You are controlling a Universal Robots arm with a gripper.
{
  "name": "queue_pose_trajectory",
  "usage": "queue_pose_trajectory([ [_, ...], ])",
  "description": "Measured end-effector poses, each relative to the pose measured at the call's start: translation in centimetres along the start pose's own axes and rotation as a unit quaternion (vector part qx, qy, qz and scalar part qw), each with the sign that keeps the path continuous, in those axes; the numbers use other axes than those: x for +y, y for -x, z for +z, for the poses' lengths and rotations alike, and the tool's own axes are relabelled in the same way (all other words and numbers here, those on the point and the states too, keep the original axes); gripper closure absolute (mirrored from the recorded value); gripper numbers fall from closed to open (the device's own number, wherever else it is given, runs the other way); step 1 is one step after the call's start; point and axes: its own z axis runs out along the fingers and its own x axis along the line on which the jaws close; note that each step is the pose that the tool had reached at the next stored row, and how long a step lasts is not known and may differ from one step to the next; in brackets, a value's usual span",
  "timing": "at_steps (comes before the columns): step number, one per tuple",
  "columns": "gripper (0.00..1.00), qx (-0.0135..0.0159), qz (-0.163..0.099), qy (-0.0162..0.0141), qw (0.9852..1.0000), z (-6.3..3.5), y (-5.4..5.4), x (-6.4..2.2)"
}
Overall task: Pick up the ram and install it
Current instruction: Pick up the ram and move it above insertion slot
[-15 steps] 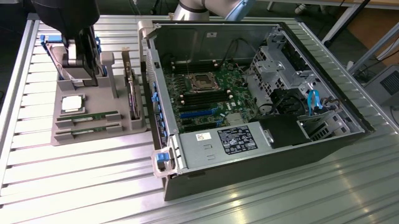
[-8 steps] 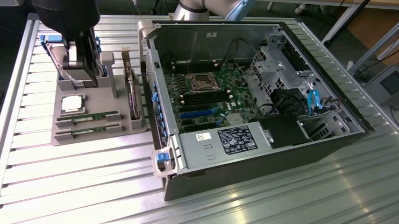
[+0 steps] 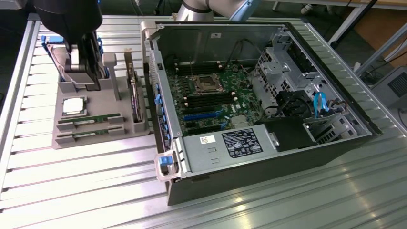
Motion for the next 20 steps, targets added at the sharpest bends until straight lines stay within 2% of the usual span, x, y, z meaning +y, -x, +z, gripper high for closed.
queue_pose_trajectory([
  [20,0.64,0.0,0.0,0.0,1.0,0.93,0.0,0.04],
])
